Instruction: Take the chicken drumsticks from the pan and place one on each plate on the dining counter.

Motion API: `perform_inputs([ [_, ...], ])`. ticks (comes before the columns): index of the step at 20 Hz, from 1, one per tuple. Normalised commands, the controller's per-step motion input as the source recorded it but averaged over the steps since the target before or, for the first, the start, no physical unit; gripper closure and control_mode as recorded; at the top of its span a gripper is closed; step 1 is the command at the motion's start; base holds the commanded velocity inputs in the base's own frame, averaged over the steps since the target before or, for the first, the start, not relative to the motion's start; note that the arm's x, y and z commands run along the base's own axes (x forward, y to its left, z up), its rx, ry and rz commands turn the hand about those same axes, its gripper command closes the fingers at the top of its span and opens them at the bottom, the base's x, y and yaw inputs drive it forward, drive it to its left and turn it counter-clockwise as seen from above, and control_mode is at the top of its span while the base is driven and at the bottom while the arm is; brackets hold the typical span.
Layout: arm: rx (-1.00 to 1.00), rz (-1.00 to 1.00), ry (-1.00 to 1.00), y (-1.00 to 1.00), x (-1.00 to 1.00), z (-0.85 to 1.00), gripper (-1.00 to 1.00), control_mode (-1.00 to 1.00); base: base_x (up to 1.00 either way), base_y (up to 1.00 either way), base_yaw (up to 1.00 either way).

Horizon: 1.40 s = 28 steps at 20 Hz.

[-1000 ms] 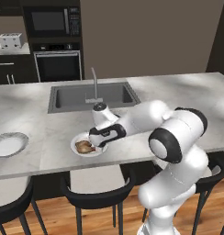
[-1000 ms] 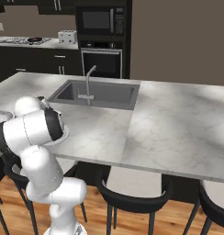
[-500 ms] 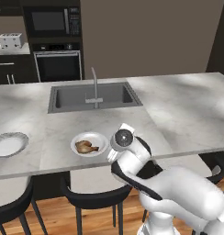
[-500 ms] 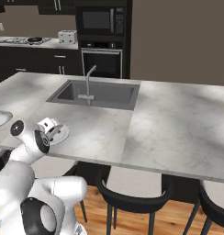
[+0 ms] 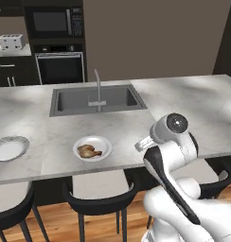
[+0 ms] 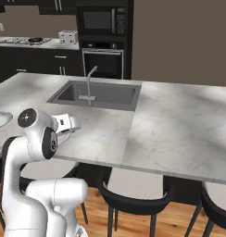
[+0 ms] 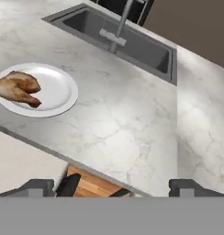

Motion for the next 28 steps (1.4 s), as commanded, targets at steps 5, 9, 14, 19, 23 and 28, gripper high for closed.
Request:
perform_inputs([
  [5, 0.39, -0.19, -0.07, -1.00, -0.90, 0.40, -1.00, -1.00, 0.00, 0.00, 0.00],
  [9, 0.26, -0.25, -0.17, -0.71, -1.00, 0.02, -1.00, -1.00, 0.00, 0.00, 0.00],
  [14, 0.02, -0.27, -0.27, 0.39, -0.94, 0.00, -1.00, -1.00, 0.00, 0.00, 0.00],
  [19, 0.00, 0.00, 0.00, 0.00, 0.00, 0.00, -1.00, 1.00, -0.49, 1.00, -0.19],
  [23, 0.00, 0.00, 0.00, 0.00, 0.00, 0.00, -1.00, 1.00, -0.40, 1.00, -0.04],
  [28, 0.00, 0.00, 0.00, 0.00, 0.00, 0.00, -1.00, 1.00, -0.55, 1.00, 0.00],
])
